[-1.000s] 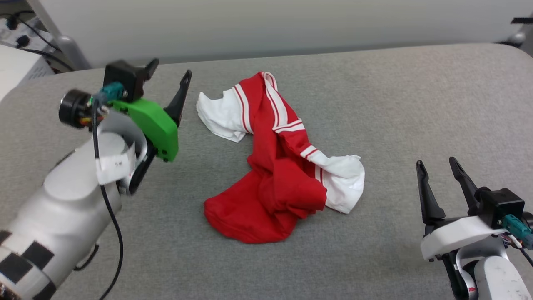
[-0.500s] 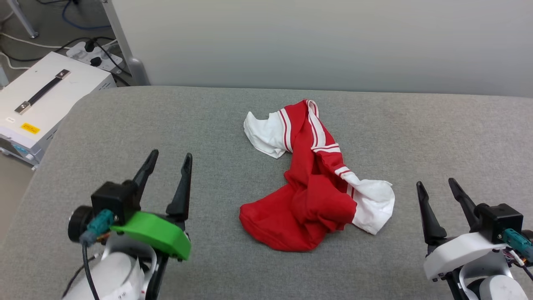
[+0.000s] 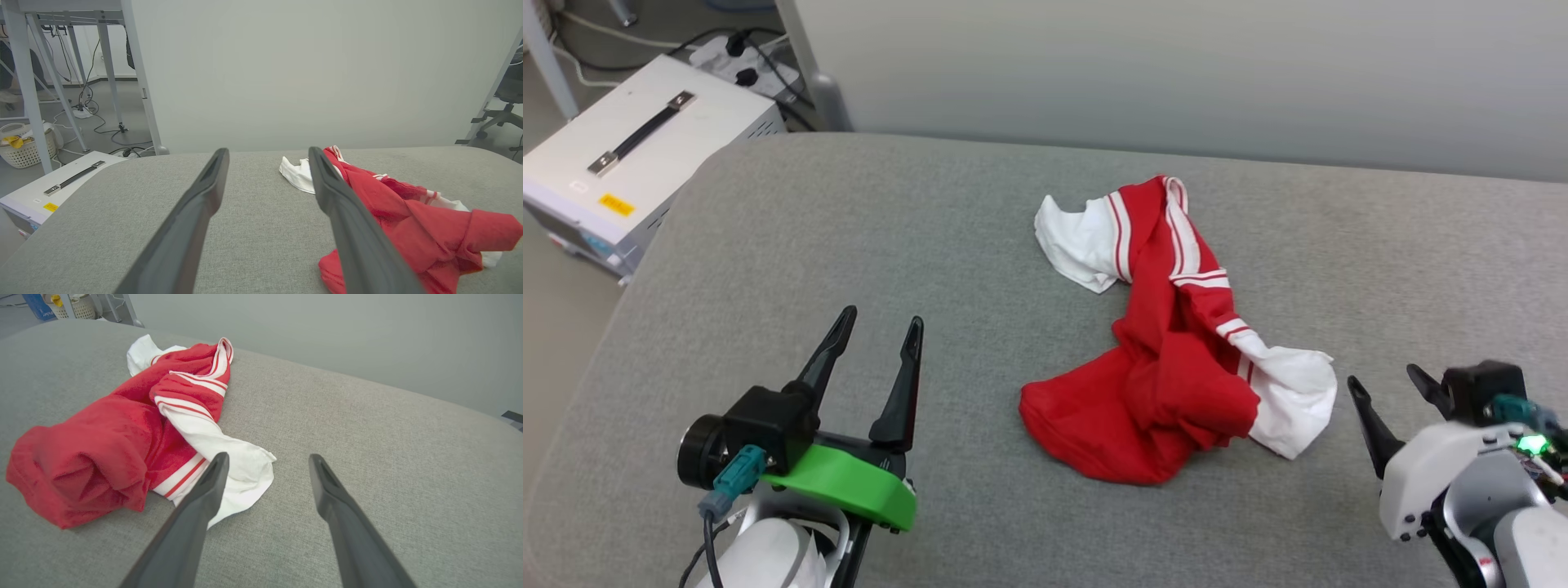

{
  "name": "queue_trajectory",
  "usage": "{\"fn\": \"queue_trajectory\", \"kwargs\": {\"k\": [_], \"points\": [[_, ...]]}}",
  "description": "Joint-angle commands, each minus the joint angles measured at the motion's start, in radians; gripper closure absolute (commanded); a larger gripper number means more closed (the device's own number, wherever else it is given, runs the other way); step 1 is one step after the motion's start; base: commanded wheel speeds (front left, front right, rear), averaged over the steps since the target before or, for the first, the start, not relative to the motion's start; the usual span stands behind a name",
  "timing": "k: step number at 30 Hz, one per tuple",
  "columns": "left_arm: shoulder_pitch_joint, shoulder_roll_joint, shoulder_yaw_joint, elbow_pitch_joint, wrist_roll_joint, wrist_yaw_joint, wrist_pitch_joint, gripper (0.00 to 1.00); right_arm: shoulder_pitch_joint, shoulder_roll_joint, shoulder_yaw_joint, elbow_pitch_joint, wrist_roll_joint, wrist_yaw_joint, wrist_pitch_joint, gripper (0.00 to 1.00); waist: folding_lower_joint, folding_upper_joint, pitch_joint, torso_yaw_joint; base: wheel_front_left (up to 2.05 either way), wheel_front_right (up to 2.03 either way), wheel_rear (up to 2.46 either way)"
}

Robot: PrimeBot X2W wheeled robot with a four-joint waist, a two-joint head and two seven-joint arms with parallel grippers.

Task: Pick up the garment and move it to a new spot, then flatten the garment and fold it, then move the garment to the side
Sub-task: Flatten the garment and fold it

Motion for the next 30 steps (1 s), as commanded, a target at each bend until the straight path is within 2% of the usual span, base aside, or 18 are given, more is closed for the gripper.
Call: {"fn": "queue_trajectory", "kwargs": {"k": [1,5,9,19,20,21,24,30], "points": [[0.005,-0.014,0.009,0.008,0.013,-0.012,-0.006,0.0,-0.039,-0.017,0.007,0.021,0.019,-0.001,0.056,0.0,0.0001,0.012,0.044,0.044,0.0,0.0,0.0],[0.004,-0.04,0.027,0.026,0.033,-0.039,-0.006,0.0,-0.102,-0.037,0.005,0.101,0.041,-0.001,0.201,0.0,0.0001,0.012,0.078,0.081,0.0,0.0,0.0],[-0.009,-0.064,0.045,0.042,0.055,-0.067,-0.006,0.0,-0.153,-0.028,-0.004,0.189,0.043,-0.001,0.305,0.0,0.0001,0.012,0.107,0.115,0.0,0.0,0.0],[-0.023,-0.113,0.093,0.077,0.095,-0.115,-0.006,0.0,-0.222,-0.007,0.018,0.327,0.033,-0.001,0.306,0.0,0.0001,0.012,0.147,0.145,0.0,0.0,0.0],[-0.023,-0.116,0.097,0.081,0.099,-0.118,-0.006,0.0,-0.224,-0.008,0.021,0.337,0.03,-0.001,0.303,0.66,0.0001,0.012,0.147,0.144,0.0,0.0,0.0],[-0.022,-0.119,0.102,0.087,0.103,-0.121,-0.006,0.0,-0.227,-0.01,0.023,0.347,0.026,-0.001,0.295,1.0,0.0001,0.012,0.146,0.14,0.0,0.0,0.0],[-0.021,-0.126,0.113,0.103,0.113,-0.132,-0.006,0.0,-0.235,-0.018,0.009,0.363,0.014,-0.001,0.264,1.0,0.0001,0.012,0.134,0.126,0.0,0.0,0.0],[-0.008,-0.14,0.126,0.125,0.129,-0.149,-0.006,0.0,-0.242,-0.033,-0.089,0.369,-0.013,-0.001,0.226,1.0,0.0001,0.012,0.092,0.089,0.0,0.0,0.0]]}}
